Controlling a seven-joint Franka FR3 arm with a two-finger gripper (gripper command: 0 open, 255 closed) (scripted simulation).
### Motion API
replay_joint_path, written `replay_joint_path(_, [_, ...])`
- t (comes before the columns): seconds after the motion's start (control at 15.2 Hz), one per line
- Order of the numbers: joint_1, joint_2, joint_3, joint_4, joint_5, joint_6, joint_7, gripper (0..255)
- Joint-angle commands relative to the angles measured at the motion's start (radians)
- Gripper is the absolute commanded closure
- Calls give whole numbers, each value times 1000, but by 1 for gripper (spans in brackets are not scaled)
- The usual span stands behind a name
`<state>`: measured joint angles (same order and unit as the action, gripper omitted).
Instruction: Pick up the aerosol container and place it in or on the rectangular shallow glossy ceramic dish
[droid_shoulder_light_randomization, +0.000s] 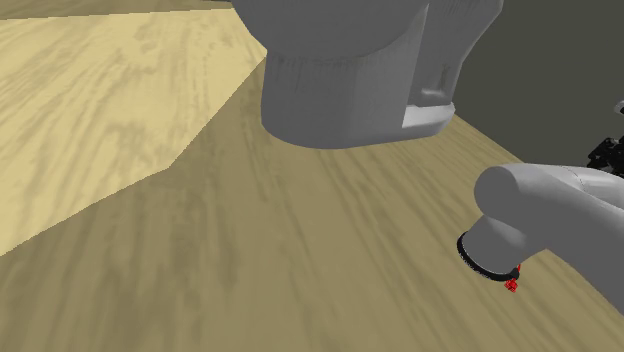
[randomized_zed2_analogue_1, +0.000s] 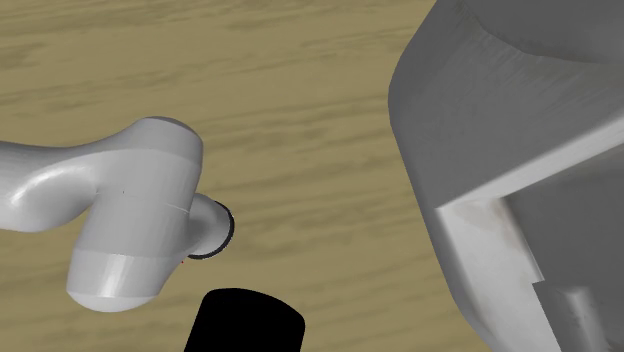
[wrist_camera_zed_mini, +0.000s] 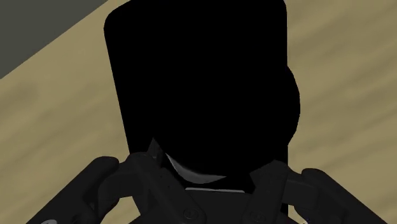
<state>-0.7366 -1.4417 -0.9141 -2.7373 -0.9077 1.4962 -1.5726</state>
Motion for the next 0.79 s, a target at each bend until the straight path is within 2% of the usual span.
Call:
replay_joint_path(0.0, [-8, -4, -27, -25, -21, 14, 2, 255])
replay_joint_path(0.4, [-35, -11, -113, -78, -101, 63, 2, 255])
replay_joint_path(0.73, [-36, -11, -120, -82, -108, 66, 3, 255])
